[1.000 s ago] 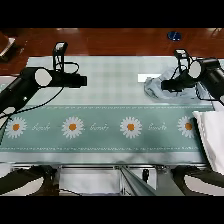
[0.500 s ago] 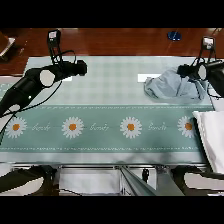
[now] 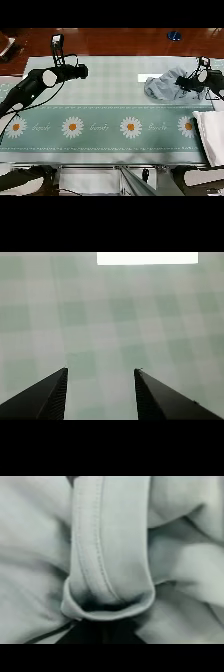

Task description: Fold the shirts.

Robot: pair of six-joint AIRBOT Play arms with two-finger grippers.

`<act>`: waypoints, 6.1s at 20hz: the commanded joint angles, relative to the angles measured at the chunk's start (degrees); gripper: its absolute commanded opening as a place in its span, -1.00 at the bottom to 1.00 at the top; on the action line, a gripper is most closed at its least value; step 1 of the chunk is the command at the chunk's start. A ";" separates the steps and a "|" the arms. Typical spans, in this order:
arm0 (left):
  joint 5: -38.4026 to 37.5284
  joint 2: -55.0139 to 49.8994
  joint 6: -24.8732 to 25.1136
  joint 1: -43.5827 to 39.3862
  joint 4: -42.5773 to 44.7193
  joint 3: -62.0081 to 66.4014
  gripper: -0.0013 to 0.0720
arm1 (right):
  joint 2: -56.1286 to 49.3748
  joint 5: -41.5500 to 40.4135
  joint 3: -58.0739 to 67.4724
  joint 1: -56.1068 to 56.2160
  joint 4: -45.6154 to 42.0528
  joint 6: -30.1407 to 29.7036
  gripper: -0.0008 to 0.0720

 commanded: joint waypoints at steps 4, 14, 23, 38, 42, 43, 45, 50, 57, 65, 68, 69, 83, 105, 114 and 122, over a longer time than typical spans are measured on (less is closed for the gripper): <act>-20.33 8.72 0.33 4.70 -0.11 0.94 0.42 | 10.56 13.51 9.75 -0.13 23.78 -22.51 -0.92; -23.87 49.00 1.33 0.48 -13.73 -28.24 0.42 | 37.59 20.02 28.15 -0.11 42.53 -31.45 -0.92; -16.11 52.92 1.33 0.68 -8.76 -33.03 0.42 | 41.70 32.83 24.22 17.92 43.54 -30.67 -0.92; -19.37 52.85 0.04 1.22 -10.54 -33.05 0.42 | 23.15 -2.10 -19.80 54.01 44.39 -16.22 0.15; -21.62 52.83 -0.48 1.25 -12.74 -33.03 0.42 | 29.11 8.00 -16.26 41.44 44.72 -18.12 0.14; -24.13 52.83 -2.27 1.25 -13.84 -33.03 0.42 | 32.70 10.86 -15.56 36.13 44.04 -18.69 0.14; -32.11 52.83 -5.35 1.25 -16.87 -33.05 0.42 | 41.83 15.89 -15.39 22.93 38.21 -18.18 0.14; -36.92 52.09 -4.20 1.22 -32.13 -35.43 0.42 | 59.17 29.24 -21.16 -6.47 15.10 -14.53 0.14; -20.72 34.36 6.45 -10.71 -47.63 -38.01 0.42 | 63.98 28.98 -44.96 -12.63 26.73 -15.54 0.14; -2.78 20.98 9.66 -17.97 -47.82 -32.50 0.42 | 63.95 31.82 -54.88 -9.46 33.90 -18.29 0.14; -1.40 19.69 10.86 -17.97 -47.82 -31.87 -0.42 | 63.08 31.89 -55.52 0.76 33.73 -16.44 0.14; -1.27 19.61 12.35 -17.97 -47.82 -31.85 -0.93 | 61.66 31.78 -55.52 4.31 33.51 -15.04 0.14; -1.60 19.76 14.75 -17.62 -47.82 -31.34 -0.92 | 33.94 14.62 -53.51 32.52 53.22 -21.97 0.04; -21.07 45.59 23.65 31.04 -38.18 17.42 -0.92 | 44.00 42.64 40.50 12.22 23.67 -19.21 -0.92; -37.18 57.13 9.22 31.95 -7.80 17.62 -0.92 | 56.37 56.00 39.60 12.20 3.19 -12.83 -0.92; -41.03 59.23 7.34 31.93 -7.78 -1.29 -0.92 | 66.29 62.03 7.48 12.20 2.34 -8.20 -0.92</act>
